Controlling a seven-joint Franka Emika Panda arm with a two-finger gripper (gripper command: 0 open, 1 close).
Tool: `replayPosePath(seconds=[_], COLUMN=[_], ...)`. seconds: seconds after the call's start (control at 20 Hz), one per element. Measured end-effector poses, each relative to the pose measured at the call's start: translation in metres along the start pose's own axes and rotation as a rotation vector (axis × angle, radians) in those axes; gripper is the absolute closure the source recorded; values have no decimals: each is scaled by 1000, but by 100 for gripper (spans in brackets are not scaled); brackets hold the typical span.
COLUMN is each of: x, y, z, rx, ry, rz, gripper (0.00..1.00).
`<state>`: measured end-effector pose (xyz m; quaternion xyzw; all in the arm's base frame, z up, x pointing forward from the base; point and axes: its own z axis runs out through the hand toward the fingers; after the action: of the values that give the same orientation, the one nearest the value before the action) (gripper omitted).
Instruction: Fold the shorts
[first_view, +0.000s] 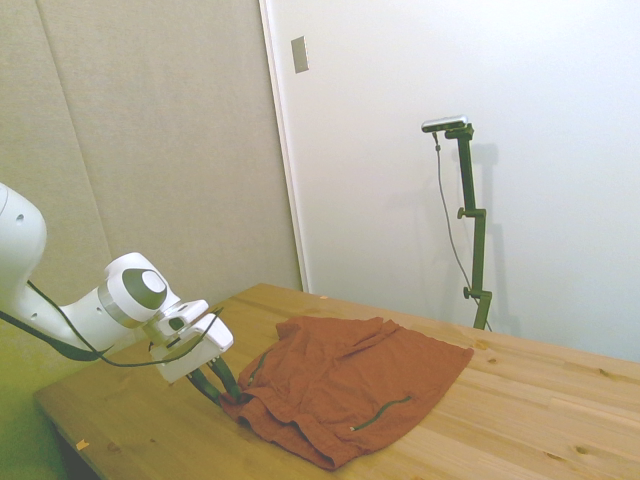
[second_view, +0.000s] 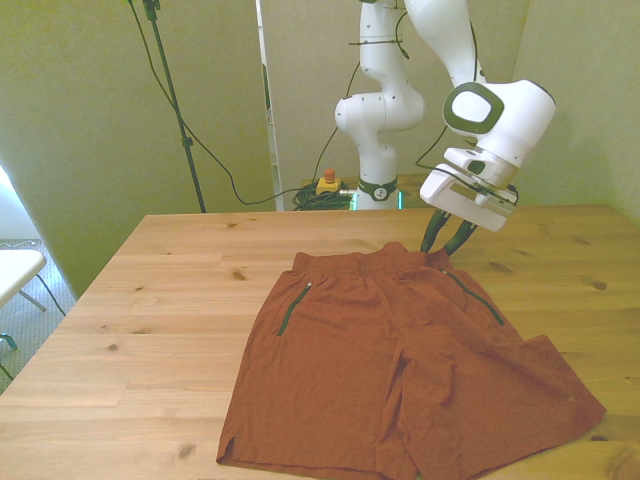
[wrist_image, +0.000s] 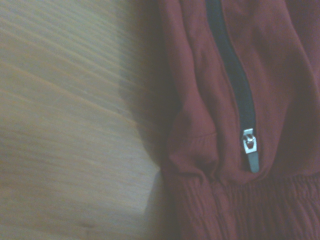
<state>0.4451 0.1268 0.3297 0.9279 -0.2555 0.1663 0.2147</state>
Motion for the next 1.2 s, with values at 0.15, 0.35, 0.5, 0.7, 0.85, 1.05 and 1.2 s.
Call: replayPosePath(seconds=[0.15, 0.35, 0.5, 0.7, 0.85, 1.05, 1.2], x=[-5, -10, -10, -13, -6, 14, 39], y=[-2, -3, -3, -1, 9, 34, 63], z=[0, 0, -1, -13, -35, -65, -77], rx=[1, 4, 10, 32, 69, 125, 165], ry=[0, -2, -4, -4, 5, 15, 5], rz=[-12, -20, -17, -21, 6, 71, 140], gripper=[100, 100, 100, 100, 100, 100, 100])
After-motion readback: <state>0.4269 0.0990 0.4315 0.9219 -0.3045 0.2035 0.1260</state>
